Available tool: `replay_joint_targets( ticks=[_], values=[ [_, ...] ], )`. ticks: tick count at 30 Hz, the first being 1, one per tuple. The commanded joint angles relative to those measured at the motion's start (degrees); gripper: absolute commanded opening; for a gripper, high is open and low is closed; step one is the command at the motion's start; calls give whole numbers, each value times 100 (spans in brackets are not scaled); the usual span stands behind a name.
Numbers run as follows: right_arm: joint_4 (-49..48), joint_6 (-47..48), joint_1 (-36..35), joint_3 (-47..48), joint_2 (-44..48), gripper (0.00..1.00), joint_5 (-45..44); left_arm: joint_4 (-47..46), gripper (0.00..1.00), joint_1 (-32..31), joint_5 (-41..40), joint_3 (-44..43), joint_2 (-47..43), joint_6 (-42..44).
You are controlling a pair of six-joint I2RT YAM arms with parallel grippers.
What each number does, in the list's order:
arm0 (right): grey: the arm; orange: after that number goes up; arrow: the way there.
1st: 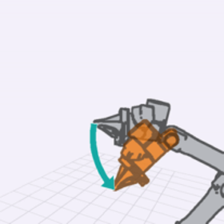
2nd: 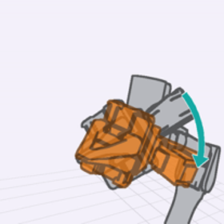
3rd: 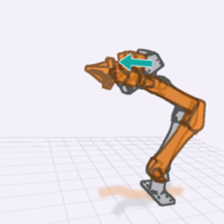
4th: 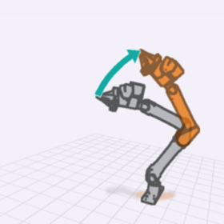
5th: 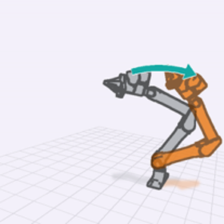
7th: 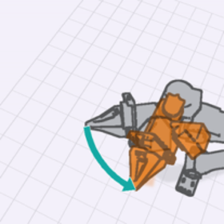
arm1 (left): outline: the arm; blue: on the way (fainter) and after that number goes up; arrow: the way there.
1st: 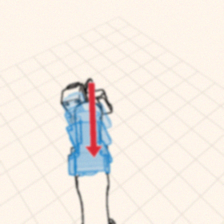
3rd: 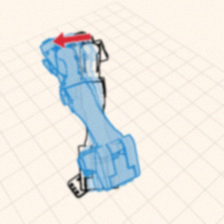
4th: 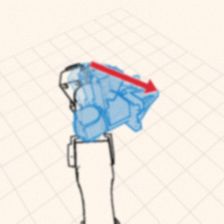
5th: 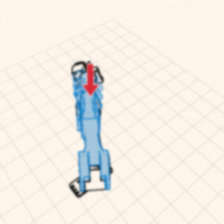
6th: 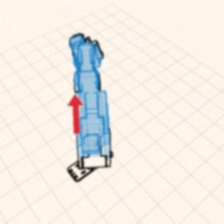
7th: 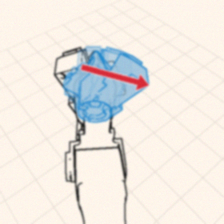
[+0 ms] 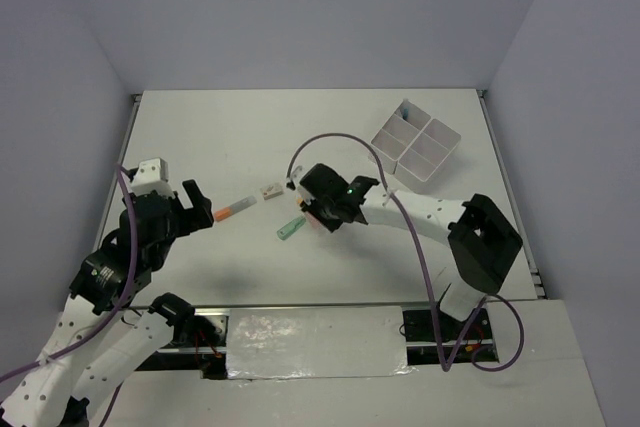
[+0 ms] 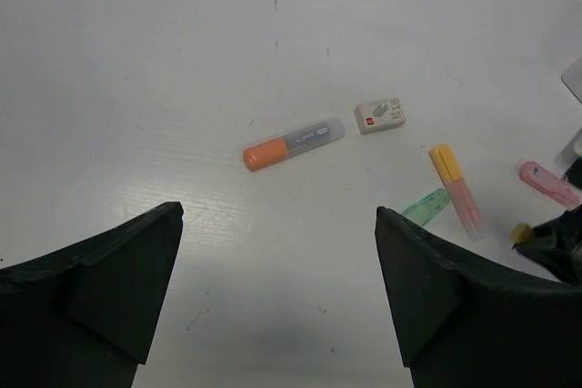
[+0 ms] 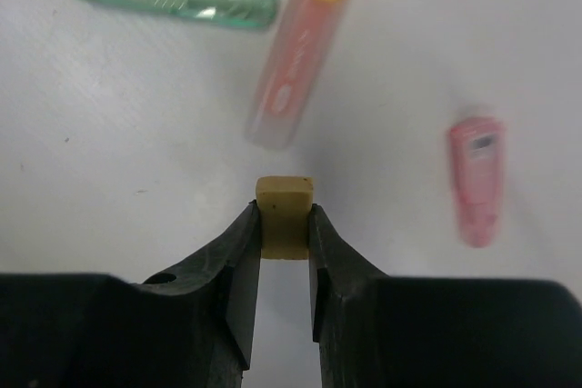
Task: Sort the stationery into containers
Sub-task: Pick up the stationery from the center of the board, then place the stationery in the storage box.
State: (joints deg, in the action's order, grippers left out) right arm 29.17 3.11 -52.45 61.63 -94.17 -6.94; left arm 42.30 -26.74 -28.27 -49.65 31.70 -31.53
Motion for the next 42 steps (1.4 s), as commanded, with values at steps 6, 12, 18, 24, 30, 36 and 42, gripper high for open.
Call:
replay_joint_targets(
  ticks=[6,12,18,24,30,36,42],
  values=[
    [686,2147,1305,1675,-399,0,-1389,-284,99,29,111,-54,-182,138],
    [1012,2738,2098,2871,-1296,0,-1687,-328,99,20,225,-45,-147,200],
    [1074,2923,2537,3338,-1832,3,-1907,-363,99,20,349,-36,-112,261],
    [750,2967,2792,3190,-1930,7,-2153,-398,99,20,445,-27,-94,296],
    [573,3028,2942,3136,-1903,11,-2163,-416,99,20,480,-19,-50,314],
    [625,2941,3003,3207,-1982,36,-2066,-416,99,20,498,-27,-33,323],
    [669,2835,2986,3224,-1868,43,-1881,-434,99,20,533,-19,-33,332]
  ],
)
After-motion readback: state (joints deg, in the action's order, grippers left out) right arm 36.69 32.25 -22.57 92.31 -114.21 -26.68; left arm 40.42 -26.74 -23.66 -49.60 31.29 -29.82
